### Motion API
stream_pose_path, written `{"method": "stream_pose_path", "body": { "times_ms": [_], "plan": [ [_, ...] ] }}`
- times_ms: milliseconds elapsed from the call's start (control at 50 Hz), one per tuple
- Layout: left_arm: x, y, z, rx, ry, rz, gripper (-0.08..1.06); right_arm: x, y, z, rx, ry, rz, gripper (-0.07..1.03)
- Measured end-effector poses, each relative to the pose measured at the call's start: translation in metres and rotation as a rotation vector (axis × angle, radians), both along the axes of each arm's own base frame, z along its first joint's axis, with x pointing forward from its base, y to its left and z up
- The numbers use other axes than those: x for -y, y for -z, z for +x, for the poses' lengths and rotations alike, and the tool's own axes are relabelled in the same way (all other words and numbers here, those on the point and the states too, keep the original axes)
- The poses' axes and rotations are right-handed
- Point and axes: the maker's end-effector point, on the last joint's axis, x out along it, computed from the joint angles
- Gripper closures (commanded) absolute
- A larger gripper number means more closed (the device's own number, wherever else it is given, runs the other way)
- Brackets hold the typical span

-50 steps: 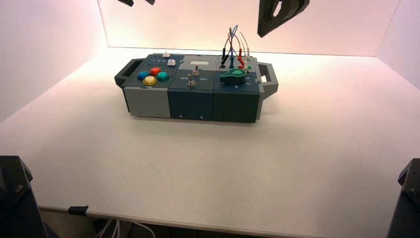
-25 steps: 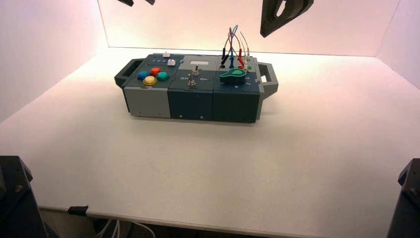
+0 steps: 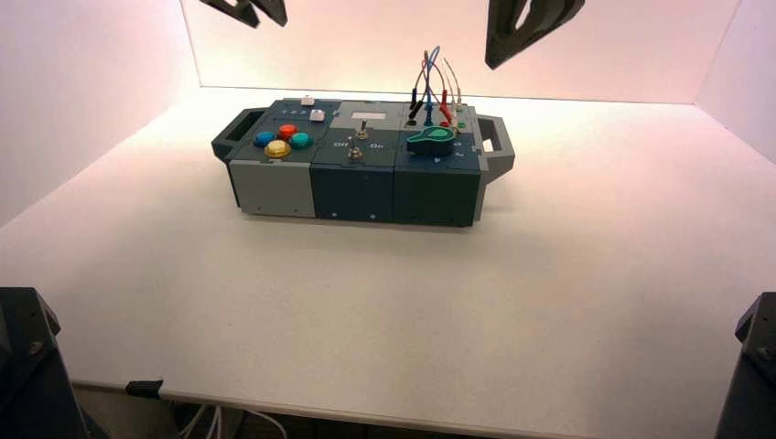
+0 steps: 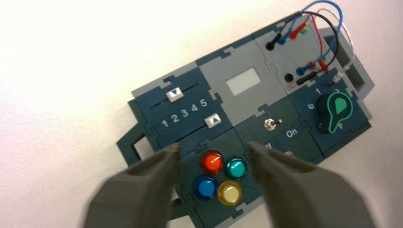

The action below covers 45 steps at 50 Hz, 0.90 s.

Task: Move the bottom slider to position 4.

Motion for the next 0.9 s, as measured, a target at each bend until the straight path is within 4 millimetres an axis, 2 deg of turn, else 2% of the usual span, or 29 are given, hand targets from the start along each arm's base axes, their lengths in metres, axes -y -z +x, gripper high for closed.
{"method": "stream_pose_path", "body": {
  "times_ms": [100,180,260,400,500,660,900],
  "plan": [
    [0.005,0.001,-0.005,-0.018,0.019,-0.002,0.58,0.002,-0.004,0.004,0.001,0.036,0.019,0.98],
    [0.014,0.001,-0.010,-0.036,0.042,-0.005,0.75,0.004,-0.010,0.009,-0.001,0.081,0.048,0.98],
    [0.023,0.002,-0.017,-0.057,0.066,-0.008,0.79,0.005,-0.014,0.011,-0.003,0.105,0.072,0.98],
    [0.043,0.000,-0.030,-0.122,0.123,-0.018,0.97,0.008,-0.018,0.013,0.000,0.124,0.088,0.98],
    [0.047,0.003,-0.034,-0.181,0.140,-0.022,1.00,0.010,-0.018,0.014,0.000,0.131,0.088,0.98],
    [0.052,0.018,-0.037,-0.292,0.160,-0.018,1.00,0.012,-0.018,0.017,0.001,0.144,0.091,0.98],
    [0.045,0.025,-0.024,-0.256,0.118,0.043,1.00,0.007,-0.020,0.020,0.023,0.152,0.135,0.98]
  ]
}}
